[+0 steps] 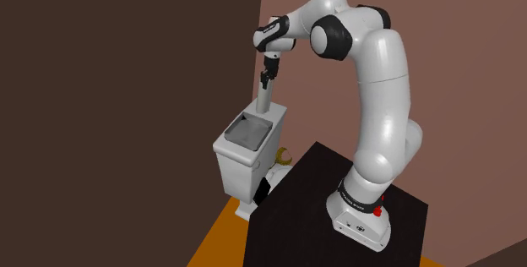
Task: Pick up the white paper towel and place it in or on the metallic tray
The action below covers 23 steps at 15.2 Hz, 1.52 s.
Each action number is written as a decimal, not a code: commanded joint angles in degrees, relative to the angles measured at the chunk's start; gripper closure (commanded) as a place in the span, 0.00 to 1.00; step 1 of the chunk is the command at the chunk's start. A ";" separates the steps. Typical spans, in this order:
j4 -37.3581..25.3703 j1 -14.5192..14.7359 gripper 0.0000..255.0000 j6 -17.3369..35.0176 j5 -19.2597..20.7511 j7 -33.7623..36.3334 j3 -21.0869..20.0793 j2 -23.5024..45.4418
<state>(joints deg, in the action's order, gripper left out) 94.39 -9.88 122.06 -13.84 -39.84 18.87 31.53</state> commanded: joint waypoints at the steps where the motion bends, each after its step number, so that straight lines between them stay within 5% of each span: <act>1: -0.42 0.06 1.00 -1.18 0.33 0.17 0.21 -0.78; 13: -4.17 0.44 1.00 -8.50 2.01 1.41 1.12 -4.56; 23: 12.78 9.79 1.00 -7.94 8.32 12.78 0.00 -22.58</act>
<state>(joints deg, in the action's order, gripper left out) 105.70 -0.91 114.25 -6.17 -28.39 19.14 10.70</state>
